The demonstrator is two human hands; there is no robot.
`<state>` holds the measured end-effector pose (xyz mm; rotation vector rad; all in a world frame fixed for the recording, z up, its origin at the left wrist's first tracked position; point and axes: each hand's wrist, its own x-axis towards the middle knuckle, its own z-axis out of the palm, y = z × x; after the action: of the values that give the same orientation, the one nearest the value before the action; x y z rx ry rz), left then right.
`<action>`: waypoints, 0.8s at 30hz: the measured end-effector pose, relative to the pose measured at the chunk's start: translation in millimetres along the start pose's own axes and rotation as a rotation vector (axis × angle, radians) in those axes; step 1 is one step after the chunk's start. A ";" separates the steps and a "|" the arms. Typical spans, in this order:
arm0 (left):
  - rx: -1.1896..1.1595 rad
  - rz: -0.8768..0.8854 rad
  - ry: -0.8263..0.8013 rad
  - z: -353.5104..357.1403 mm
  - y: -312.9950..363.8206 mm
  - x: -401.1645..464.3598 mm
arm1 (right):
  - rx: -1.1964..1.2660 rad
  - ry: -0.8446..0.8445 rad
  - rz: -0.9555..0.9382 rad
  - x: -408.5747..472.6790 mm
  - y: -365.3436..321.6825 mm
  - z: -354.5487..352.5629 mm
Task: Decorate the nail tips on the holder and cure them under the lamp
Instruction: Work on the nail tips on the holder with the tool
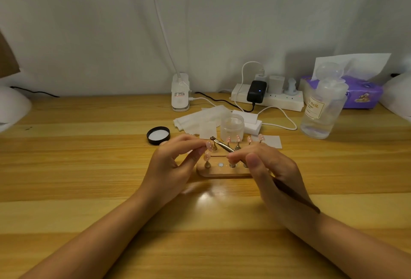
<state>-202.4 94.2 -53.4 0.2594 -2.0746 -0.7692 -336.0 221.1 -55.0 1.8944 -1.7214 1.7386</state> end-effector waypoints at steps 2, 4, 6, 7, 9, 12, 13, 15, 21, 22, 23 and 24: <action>0.000 0.001 0.003 0.0 -1.0 -0.3 | -0.019 -0.005 -0.012 -0.6 -0.1 0.5; -0.002 -0.008 0.005 -0.3 -2.2 -0.6 | -0.011 0.003 -0.028 -1.9 0.2 1.2; -0.006 -0.013 0.006 -0.3 -2.7 -0.5 | 0.037 0.022 -0.028 -4.1 1.0 1.5; -0.006 -0.012 0.006 -0.3 -2.6 -0.4 | 0.069 0.034 -0.015 -5.1 1.3 1.3; -0.012 -0.004 0.006 -0.1 -2.3 -0.1 | 0.126 0.067 0.038 -6.1 1.0 0.6; -0.030 0.017 0.004 -0.3 -1.7 0.1 | 0.101 0.075 0.080 -3.7 -0.6 0.5; -0.031 0.023 0.004 -0.3 -1.6 0.0 | 0.077 0.058 0.072 -2.5 -0.9 1.4; -0.032 0.020 0.007 -0.4 -1.3 0.1 | 0.077 0.034 0.054 -2.0 -0.7 2.9; -0.057 -0.018 0.022 0.5 0.0 -0.1 | 0.192 0.052 0.110 -7.6 0.1 0.1; -0.062 -0.020 0.021 0.5 0.2 -0.1 | 0.178 0.062 0.106 -6.8 -0.1 0.0; -0.066 -0.018 0.020 0.6 0.1 0.0 | 0.160 0.067 0.105 -5.4 -0.4 0.1; -0.067 -0.011 0.019 0.8 -0.1 0.2 | 0.144 0.061 0.107 -3.9 -0.4 0.4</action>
<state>-203.2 94.3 -53.6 0.2403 -2.0273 -0.8388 -334.4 223.6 -57.7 1.8114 -1.7500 1.9879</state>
